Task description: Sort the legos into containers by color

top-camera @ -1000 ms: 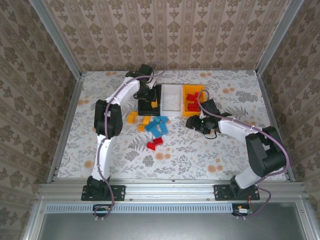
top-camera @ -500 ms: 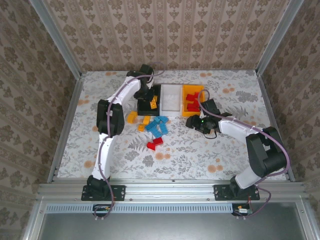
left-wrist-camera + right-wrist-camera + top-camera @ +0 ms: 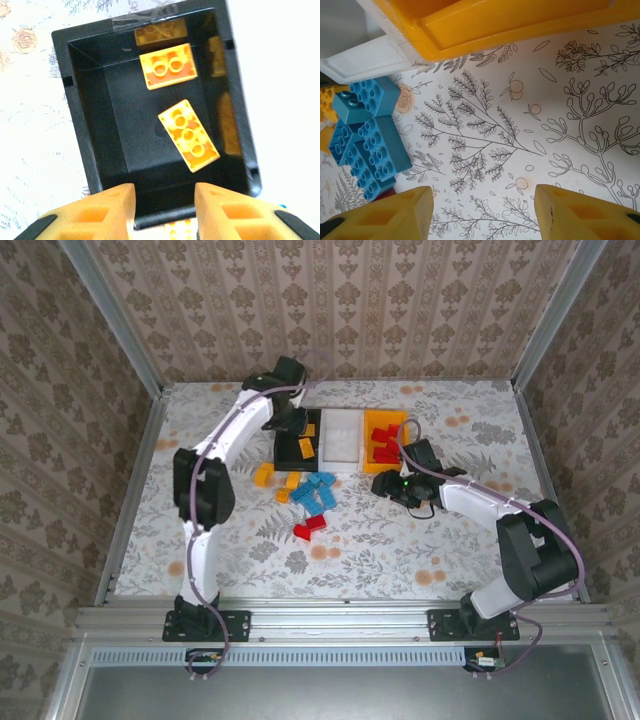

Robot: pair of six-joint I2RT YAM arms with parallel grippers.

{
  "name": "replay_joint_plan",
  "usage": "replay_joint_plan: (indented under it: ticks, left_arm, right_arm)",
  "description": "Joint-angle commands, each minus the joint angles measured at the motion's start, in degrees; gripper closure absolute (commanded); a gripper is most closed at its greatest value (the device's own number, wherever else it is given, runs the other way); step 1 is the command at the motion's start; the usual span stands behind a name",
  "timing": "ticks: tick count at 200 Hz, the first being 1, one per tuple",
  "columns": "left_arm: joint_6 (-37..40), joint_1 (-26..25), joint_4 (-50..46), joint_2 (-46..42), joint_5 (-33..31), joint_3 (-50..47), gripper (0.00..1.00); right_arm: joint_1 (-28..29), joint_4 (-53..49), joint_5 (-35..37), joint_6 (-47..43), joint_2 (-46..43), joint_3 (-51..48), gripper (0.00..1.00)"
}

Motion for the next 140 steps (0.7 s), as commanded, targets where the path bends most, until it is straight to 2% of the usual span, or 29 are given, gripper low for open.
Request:
replay_joint_plan:
  ticks: [1, 19, 39, 67, 97, 140]
  left_arm:
    - [-0.3, -0.2, 3.2, -9.3, 0.7, -11.5, 0.59]
    - [-0.2, 1.1, 5.7, -16.4, 1.2, -22.5, 0.56]
    - [0.0, 5.8, 8.8, -23.0, 2.5, -33.0, 0.54]
    - [1.2, 9.9, 12.6, -27.3, 5.1, -42.9, 0.51]
    - [1.6, 10.1, 13.9, -24.7, 5.2, -43.0, 0.42]
    - [2.1, 10.4, 13.4, -18.6, 3.4, -40.8, 0.39]
  right_arm:
    - [0.5, -2.0, 0.3, -0.6, -3.1, -0.9, 0.42]
    - [0.5, -2.8, 0.6, -1.6, -4.6, -1.6, 0.41]
    - [0.5, -2.6, 0.4, -2.1, -5.6, -2.6, 0.39]
    - [0.7, -1.9, -0.3, -1.7, -6.1, -3.4, 0.37]
    - [1.1, -2.1, -0.5, -1.6, -6.6, -3.4, 0.36]
    - [1.1, -4.0, 0.8, -3.0, -9.3, -3.8, 0.33]
